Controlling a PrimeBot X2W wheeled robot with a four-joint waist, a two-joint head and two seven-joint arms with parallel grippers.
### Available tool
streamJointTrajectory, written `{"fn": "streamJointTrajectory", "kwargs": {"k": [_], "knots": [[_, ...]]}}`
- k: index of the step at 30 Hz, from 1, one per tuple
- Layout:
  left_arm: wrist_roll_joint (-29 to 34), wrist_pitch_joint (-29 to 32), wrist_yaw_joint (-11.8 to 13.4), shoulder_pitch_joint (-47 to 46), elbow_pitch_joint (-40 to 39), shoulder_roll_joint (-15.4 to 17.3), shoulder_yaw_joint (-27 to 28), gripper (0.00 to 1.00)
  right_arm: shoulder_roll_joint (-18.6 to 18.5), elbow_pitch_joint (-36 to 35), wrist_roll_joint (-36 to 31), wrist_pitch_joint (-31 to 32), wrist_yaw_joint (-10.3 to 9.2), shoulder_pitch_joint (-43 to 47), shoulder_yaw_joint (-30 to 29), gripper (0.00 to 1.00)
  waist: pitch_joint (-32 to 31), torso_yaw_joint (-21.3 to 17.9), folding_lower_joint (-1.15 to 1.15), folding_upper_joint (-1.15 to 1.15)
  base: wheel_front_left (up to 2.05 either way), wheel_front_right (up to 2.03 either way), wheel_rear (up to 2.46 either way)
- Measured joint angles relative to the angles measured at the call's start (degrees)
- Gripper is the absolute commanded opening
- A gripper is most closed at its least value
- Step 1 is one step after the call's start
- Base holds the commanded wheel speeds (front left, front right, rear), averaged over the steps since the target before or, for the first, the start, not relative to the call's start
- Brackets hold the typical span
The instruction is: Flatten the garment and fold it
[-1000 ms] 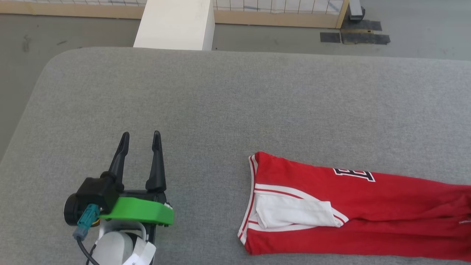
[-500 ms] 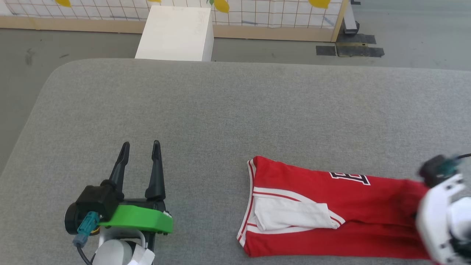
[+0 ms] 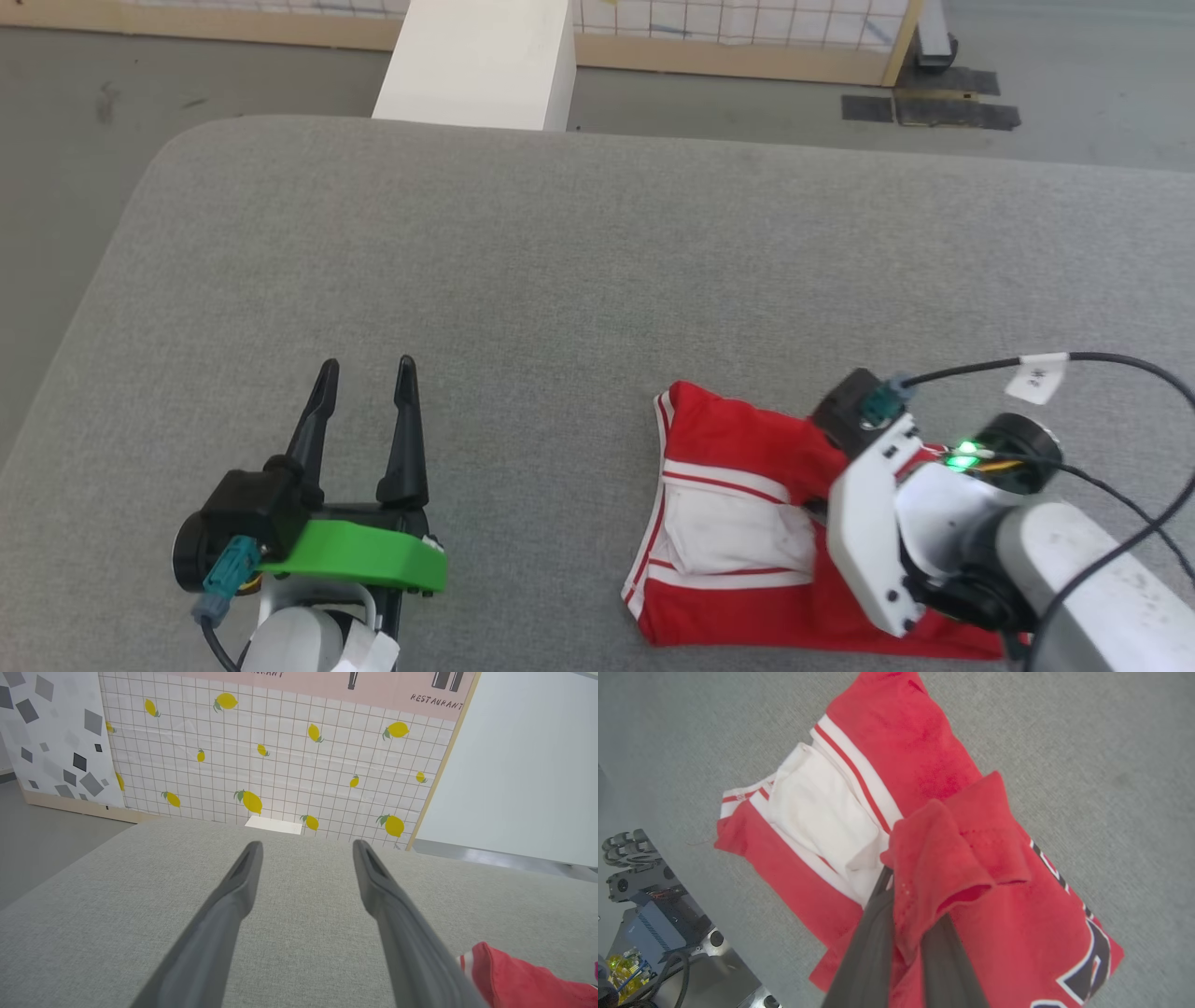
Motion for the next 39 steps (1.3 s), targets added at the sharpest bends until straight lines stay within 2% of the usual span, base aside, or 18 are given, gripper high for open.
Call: {"fn": "streamJointTrajectory", "kwargs": {"k": [7,12,17,18,19,24,29,34,39], "knots": [[-0.1,0.0,0.3,0.0,-0.4,0.0,-0.1,1.0,5.7,8.0,-0.9,-4.8,0.0,-4.5,4.1,0.0,1.8,1.4,0.01,0.0,0.0,0.0,0.0],[-0.3,0.0,0.3,0.0,-0.3,-0.1,-0.4,1.0,8.4,15.4,-1.2,-7.6,0.0,-5.2,4.9,0.0,2.4,1.9,0.01,0.0,0.0,0.0,0.0],[-0.5,0.0,0.4,-0.1,-0.1,-0.1,-0.8,1.0,9.9,19.8,-1.2,-10.0,0.01,-6.3,5.7,0.0,2.5,2.0,0.0,0.0,0.0,0.0,0.0],[-0.5,0.0,0.4,-0.1,-0.1,-0.1,-0.8,1.0,10.2,20.0,-1.0,-10.6,0.01,-6.5,6.0,0.36,2.4,1.9,0.01,0.0,0.0,0.0,0.0],[-0.5,0.0,0.5,-0.1,0.0,-0.1,-0.8,1.0,10.3,20.1,-0.8,-11.0,0.01,-6.9,6.6,1.0,2.3,1.8,0.01,0.0,0.0,0.0,0.0],[-0.5,0.0,0.5,0.0,0.8,-0.1,-0.8,1.0,10.9,17.5,1.6,-11.6,0.01,-7.6,10.6,1.0,1.1,1.0,0.01,0.0,0.0,0.0,0.0],[-0.5,0.0,0.3,0.0,1.5,-0.1,-0.7,1.0,10.6,11.3,4.1,-12.2,0.01,-9.3,12.2,1.0,-0.4,-0.1,0.01,0.0,0.0,0.0,0.0],[-0.5,0.0,0.2,0.1,1.9,-0.1,-0.3,1.0,8.9,5.7,4.4,-16.6,0.01,-9.5,8.2,1.0,-1.7,-1.8,0.01,0.0,0.0,0.0,0.0],[-0.5,0.0,-0.3,0.2,2.1,-0.2,-0.1,1.0,6.2,2.2,3.5,-22.0,0.01,-7.9,-1.0,1.0,-2.8,-4.0,0.0,0.0,0.0,0.0,0.0]]}}
